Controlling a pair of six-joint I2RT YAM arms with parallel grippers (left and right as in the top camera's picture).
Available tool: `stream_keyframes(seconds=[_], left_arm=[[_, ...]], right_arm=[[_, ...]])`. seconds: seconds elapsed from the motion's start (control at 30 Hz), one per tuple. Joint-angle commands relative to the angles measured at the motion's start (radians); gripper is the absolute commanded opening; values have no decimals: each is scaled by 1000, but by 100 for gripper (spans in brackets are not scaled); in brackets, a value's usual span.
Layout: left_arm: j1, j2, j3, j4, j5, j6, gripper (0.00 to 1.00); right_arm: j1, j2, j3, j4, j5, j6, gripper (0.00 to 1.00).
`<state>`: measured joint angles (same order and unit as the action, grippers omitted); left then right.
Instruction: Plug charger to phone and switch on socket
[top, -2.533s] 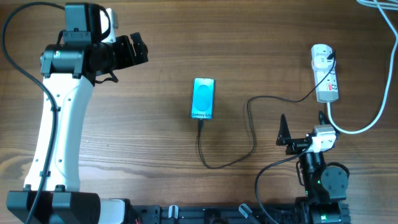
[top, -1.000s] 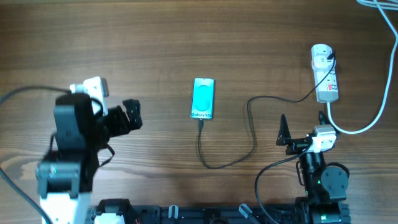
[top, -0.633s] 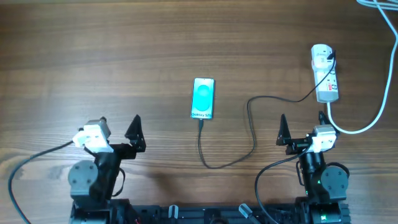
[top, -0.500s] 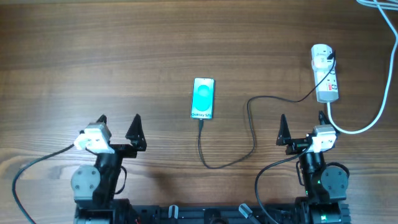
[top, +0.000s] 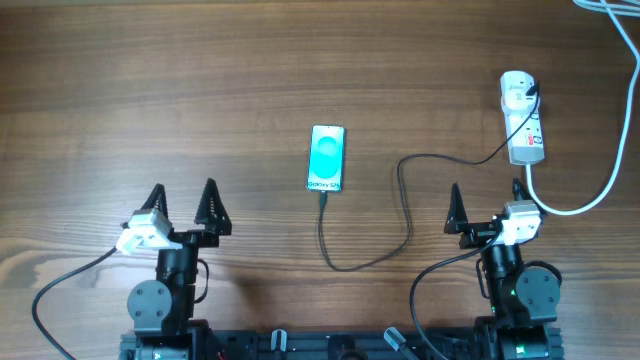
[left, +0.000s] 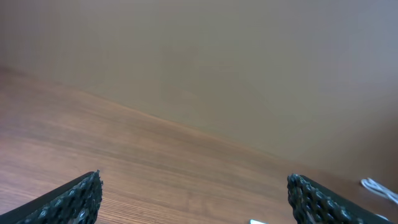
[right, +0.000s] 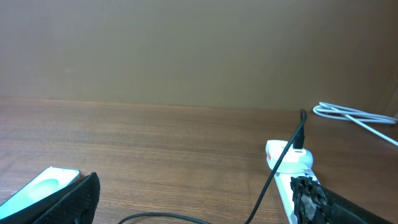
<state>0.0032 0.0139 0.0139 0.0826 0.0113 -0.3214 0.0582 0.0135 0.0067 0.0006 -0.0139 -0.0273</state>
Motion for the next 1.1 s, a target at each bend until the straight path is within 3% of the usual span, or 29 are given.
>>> stream_keyframes(seconds=[0.0, 0.1, 0.3, 1.07], left_arm=[[8, -11, -8, -40, -78, -26, 100], [8, -11, -8, -151, -77, 0, 100], [8, -11, -8, -159, -19, 218, 100], [8, -11, -8, -161, -20, 345, 100]], right_arm=[[4, -9, -2, 5, 14, 8, 100], [4, -9, -2, 5, 14, 8, 100], [4, -9, -2, 5, 14, 8, 100], [4, -9, -2, 5, 14, 8, 100]])
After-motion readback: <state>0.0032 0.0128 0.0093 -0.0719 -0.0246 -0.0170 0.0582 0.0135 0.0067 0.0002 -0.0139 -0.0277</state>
